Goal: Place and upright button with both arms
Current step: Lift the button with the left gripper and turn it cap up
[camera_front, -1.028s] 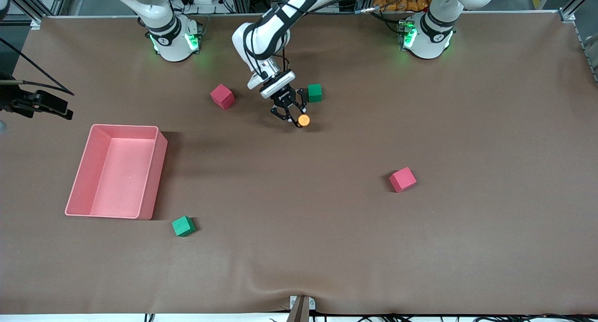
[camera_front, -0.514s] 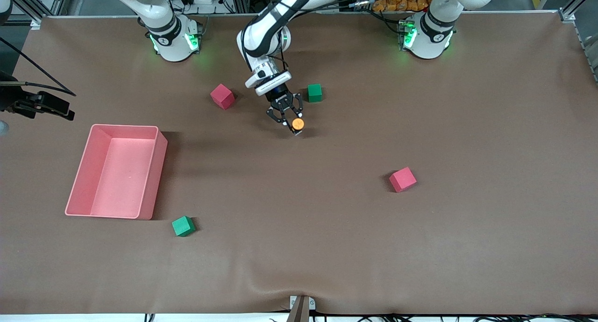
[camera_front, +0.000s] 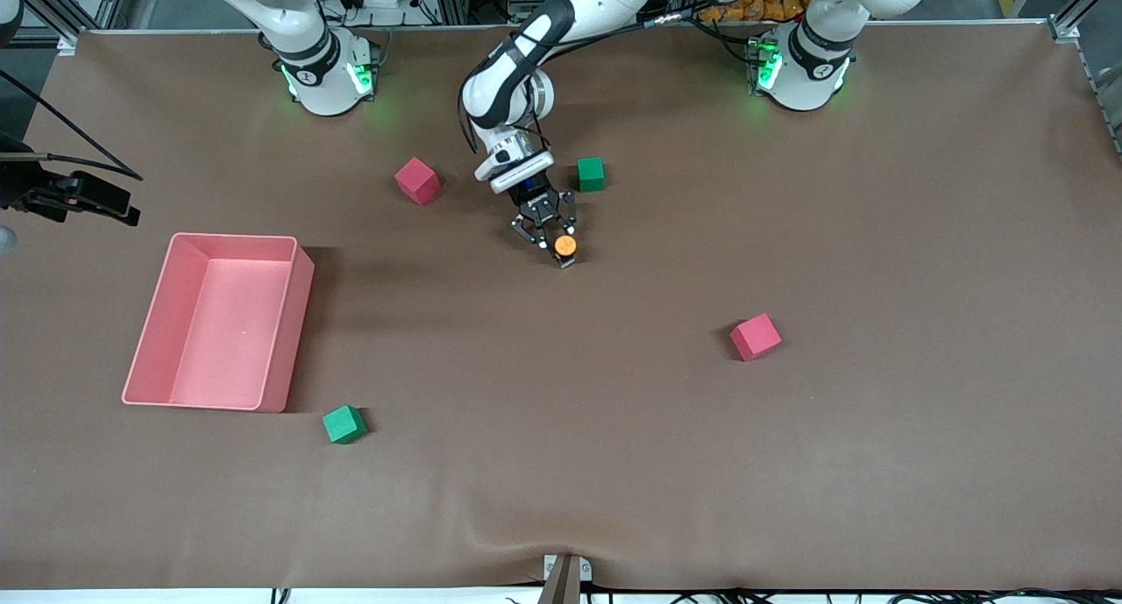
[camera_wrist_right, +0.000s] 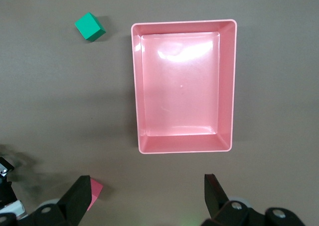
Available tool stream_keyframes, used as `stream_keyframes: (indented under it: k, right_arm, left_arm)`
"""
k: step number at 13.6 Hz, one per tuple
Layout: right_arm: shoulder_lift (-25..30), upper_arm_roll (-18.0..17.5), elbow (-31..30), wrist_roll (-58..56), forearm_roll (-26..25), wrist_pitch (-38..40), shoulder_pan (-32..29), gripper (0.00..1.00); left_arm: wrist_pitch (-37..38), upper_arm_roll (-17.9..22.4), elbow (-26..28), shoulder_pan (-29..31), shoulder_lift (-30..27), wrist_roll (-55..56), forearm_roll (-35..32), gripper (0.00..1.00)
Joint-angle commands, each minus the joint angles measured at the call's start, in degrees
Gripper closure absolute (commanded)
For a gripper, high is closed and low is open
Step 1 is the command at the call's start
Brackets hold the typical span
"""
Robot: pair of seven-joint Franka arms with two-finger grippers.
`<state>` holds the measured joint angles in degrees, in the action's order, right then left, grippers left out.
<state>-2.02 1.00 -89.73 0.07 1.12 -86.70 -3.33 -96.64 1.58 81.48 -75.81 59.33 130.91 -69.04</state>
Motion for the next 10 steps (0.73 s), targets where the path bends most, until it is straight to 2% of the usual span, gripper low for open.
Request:
stream_keyframes:
  k: [1, 2, 3, 4, 5, 6, 10]
  right_arm:
    - [1.0, 0.1, -0.5, 0.9, 0.6, 0.4, 0.0, 0.00]
    - [1.0, 0.1, -0.5, 0.9, 0.6, 0.5, 0.0, 0.00]
    - [1.0, 0.1, -0.5, 0.9, 0.6, 0.5, 0.0, 0.00]
    - [1.0, 0.1, -0.5, 0.9, 0.6, 0.4, 0.1, 0.00]
    - [1.0, 0.1, -0.5, 0.9, 0.6, 0.4, 0.1, 0.00]
    - [0.9, 0.1, -0.5, 0.9, 0.6, 0.4, 0.1, 0.00]
    - [0.9, 0.1, -0.5, 0.9, 0.6, 0.5, 0.1, 0.00]
  left_arm:
    - [1.2, 0.4, -1.6, -0.7, 0.7, 0.5, -1.9, 1.00]
    - [1.2, 0.4, -1.5, -0.7, 1.0, 0.7, -1.8, 1.00]
    - [1.2, 0.4, -1.5, -0.7, 1.2, 0.8, -1.8, 0.91]
    - [1.2, 0.4, -1.4, -0.7, 1.2, 0.5, -1.8, 0.74]
    - [1.2, 0.4, -1.3, -0.7, 1.1, 0.2, -2.0, 0.51]
    - [1.2, 0.5, -1.2, -0.7, 1.2, -0.4, -2.4, 0.01]
    - [1.1, 0.4, -0.9, -0.4, 0.8, -1.4, -4.6, 0.00]
